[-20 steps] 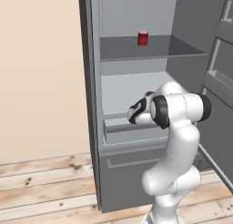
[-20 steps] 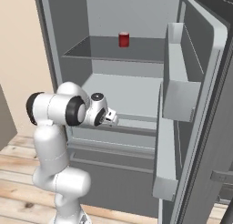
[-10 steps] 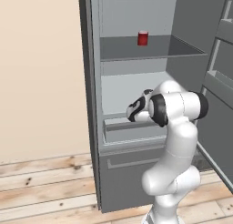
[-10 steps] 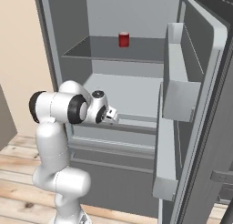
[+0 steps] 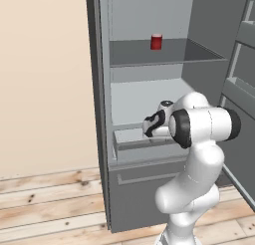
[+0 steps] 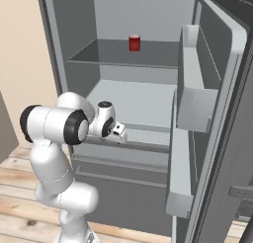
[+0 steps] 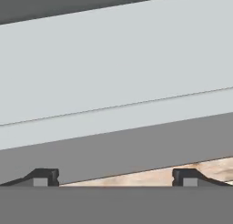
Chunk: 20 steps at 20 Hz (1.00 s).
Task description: Fully open the fridge drawer.
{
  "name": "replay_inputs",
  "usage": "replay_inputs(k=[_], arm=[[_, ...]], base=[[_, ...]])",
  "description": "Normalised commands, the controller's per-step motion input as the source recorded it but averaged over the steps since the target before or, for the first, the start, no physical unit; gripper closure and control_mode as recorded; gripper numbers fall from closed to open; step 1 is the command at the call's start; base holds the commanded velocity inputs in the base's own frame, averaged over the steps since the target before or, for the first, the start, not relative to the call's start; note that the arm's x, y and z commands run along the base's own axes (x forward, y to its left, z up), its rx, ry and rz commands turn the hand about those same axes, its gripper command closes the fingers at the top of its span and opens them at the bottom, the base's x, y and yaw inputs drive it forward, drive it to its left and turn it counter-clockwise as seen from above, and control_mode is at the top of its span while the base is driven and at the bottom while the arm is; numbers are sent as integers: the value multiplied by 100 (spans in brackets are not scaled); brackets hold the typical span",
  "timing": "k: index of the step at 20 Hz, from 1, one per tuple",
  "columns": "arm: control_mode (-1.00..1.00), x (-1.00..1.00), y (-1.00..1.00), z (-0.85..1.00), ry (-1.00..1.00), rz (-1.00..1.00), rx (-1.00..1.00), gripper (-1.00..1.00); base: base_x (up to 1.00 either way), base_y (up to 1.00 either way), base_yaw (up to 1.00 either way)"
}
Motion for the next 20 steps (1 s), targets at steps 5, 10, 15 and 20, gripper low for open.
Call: replay_inputs(k=[5,10,15,20], arm=[[-100,-100,0,-36,26,0,0,-100],[-100,-100,0,-21,25,0,0,-100],[-100,-100,0,-18,20,0,0,-100],[-100,-100,0,-14,17,1,0,-100]], base=[[0,0,0],[0,0,0],[0,0,0],[0,0,0]])
